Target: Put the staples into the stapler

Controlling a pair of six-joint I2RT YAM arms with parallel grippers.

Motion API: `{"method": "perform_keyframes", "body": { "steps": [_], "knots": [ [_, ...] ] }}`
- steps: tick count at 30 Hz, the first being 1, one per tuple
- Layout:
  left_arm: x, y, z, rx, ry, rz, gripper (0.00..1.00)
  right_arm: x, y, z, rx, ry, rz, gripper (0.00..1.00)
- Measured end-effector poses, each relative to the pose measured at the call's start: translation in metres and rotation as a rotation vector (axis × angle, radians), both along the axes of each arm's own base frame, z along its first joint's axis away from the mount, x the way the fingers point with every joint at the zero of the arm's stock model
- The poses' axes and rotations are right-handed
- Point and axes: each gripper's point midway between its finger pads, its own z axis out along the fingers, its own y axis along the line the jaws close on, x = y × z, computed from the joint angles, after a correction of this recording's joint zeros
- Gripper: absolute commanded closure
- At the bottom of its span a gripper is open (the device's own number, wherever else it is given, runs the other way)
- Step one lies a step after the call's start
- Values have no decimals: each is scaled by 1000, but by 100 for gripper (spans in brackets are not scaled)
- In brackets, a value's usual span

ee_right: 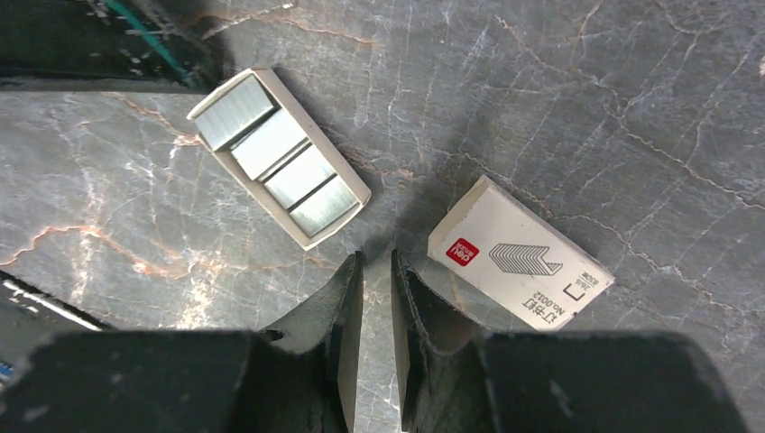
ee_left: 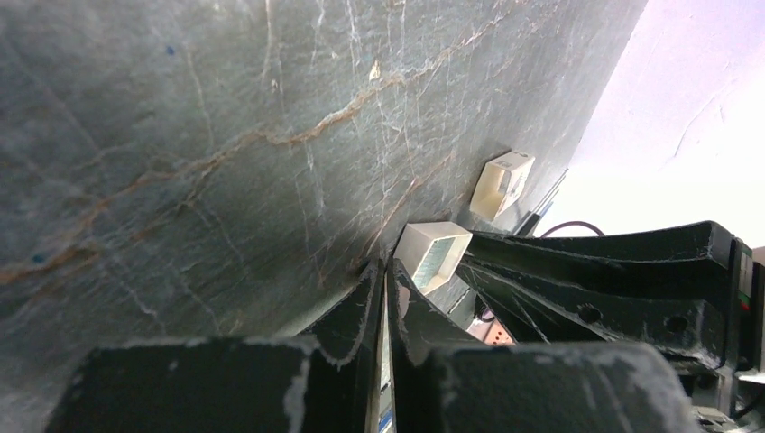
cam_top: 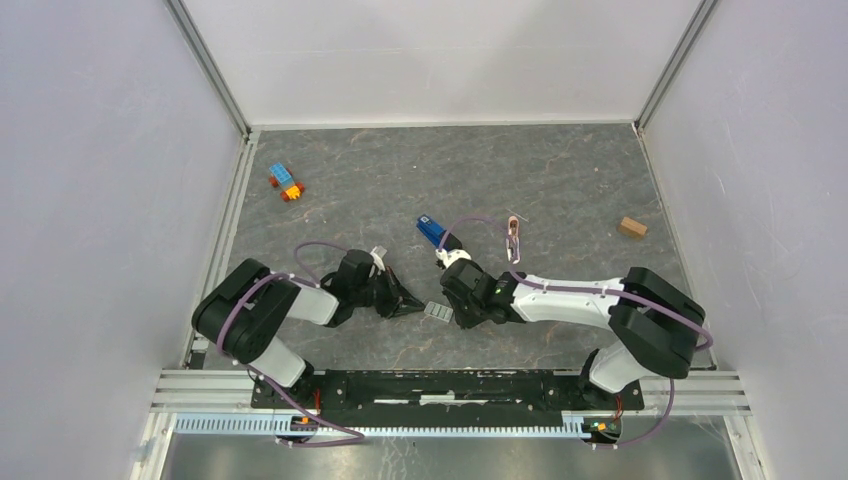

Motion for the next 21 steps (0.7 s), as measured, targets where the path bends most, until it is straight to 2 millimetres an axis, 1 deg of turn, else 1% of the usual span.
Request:
{"method": "perform_keyframes", "body": {
  "steps": [2,11,21],
  "knots": [
    [-2,0,0,3,3,-2,89,1,0,-4,-11,3,-1,77],
    [-7,-5,1,10,-8,-15,89,13,8,-4,-35,-33,15,77],
    [-9,-13,1,28,-21,-20,88,24,-1,-4,-113,-78,25,77]
  ]
}}
